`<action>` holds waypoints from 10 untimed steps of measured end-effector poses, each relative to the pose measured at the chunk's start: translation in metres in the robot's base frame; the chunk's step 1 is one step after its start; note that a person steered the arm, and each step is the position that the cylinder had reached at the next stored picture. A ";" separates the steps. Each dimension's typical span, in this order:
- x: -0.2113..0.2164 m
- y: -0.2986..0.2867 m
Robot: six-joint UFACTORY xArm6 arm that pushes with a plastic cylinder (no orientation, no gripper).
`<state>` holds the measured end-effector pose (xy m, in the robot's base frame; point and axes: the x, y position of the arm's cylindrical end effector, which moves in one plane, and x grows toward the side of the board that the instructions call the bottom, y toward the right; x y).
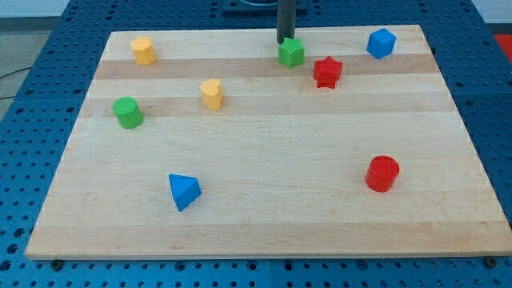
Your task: Move the yellow heart left to the blue triangle
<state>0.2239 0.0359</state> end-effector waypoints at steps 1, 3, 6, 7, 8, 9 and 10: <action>0.002 0.002; 0.063 -0.064; 0.175 -0.146; 0.185 -0.115; 0.209 -0.130; 0.201 -0.157; 0.188 -0.177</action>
